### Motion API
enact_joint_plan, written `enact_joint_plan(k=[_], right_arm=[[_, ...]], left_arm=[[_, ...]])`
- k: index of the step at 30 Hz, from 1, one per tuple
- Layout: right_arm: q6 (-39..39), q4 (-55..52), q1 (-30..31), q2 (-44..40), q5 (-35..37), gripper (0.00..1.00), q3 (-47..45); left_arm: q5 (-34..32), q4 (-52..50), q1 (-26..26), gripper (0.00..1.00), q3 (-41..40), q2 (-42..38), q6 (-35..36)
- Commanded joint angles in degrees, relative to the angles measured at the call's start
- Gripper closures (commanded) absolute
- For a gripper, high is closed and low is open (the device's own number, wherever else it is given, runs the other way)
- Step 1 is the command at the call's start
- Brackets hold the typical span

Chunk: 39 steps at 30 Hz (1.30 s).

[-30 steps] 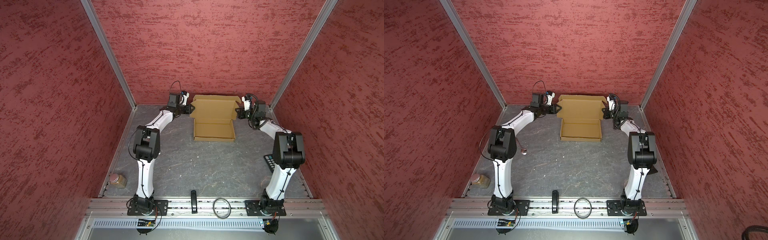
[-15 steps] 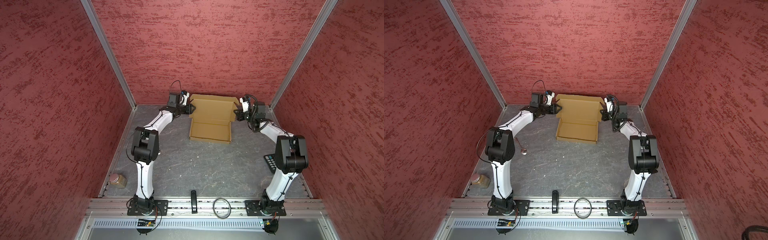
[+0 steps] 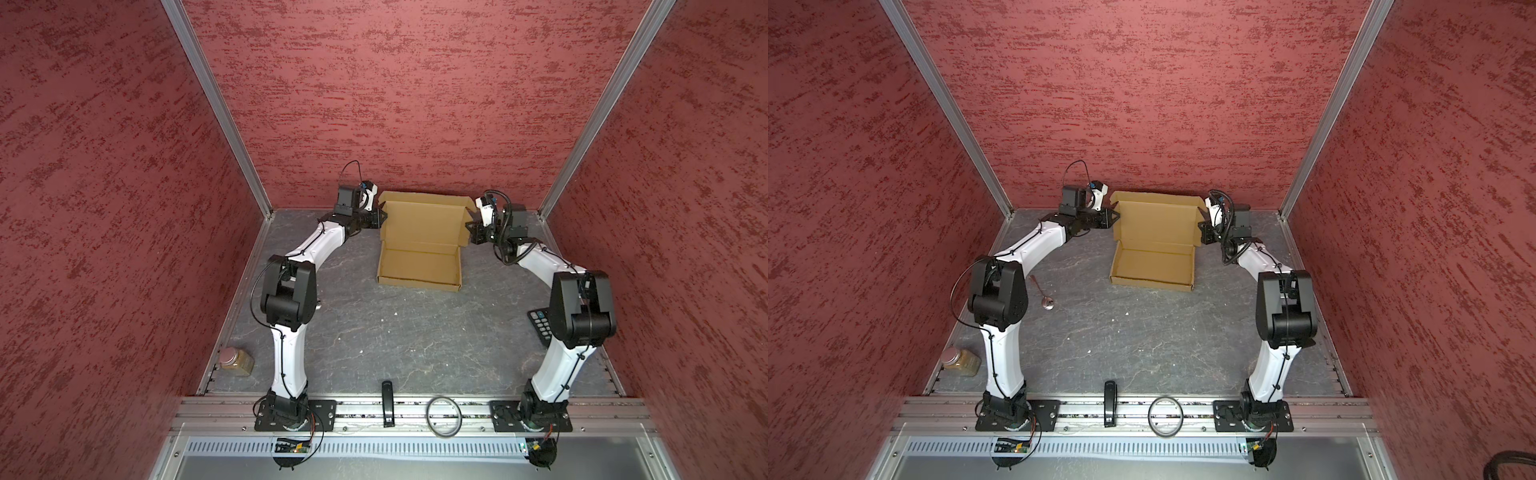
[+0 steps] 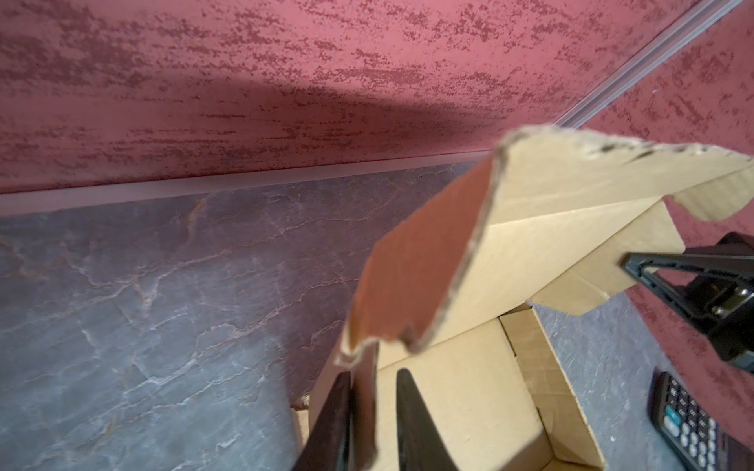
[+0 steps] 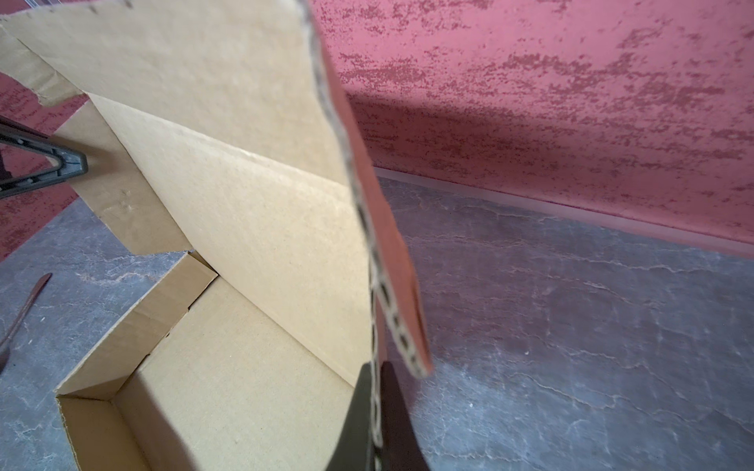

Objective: Assemble paper box
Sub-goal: Fold the lid at the center of the table.

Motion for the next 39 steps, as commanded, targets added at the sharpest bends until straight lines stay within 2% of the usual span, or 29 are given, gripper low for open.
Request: enact_joint_plan(k=[1, 15, 21, 25, 33, 39], right_arm=[[-1.49, -0.98, 1.39, -3.21, 1.87, 0.98, -0.38], [-0.51, -1.51, 3.49, -6.5, 4.96, 0.96, -3.01], [0.77, 0.28, 4.77, -8.22, 6.12, 0.83, -6.36], [1.44, 0.6, 5.06, -9.57, 6.64, 0.79, -7.36], [2.08, -0.35, 5.06, -8.96, 10.43, 0.79, -5.75], [4.34, 1.12, 5.3, -7.81, 11.55, 0.89, -5.6]], left_arm=[[-1.02, 0.97, -1.25, 0.81, -1.65, -2.75, -0.74], [-3.72, 3.13, -1.91, 0.9, -8.08, -6.48, -2.03], [-4.16, 5.01, -2.26, 0.9, -11.83, -8.98, -3.02], [-3.86, 5.35, -2.22, 0.9, -12.97, -9.68, -3.02], [-3.53, 5.66, -2.36, 0.9, -13.61, -10.04, -3.02], [-3.56, 5.39, -2.48, 0.9, -13.17, -9.92, -3.79]])
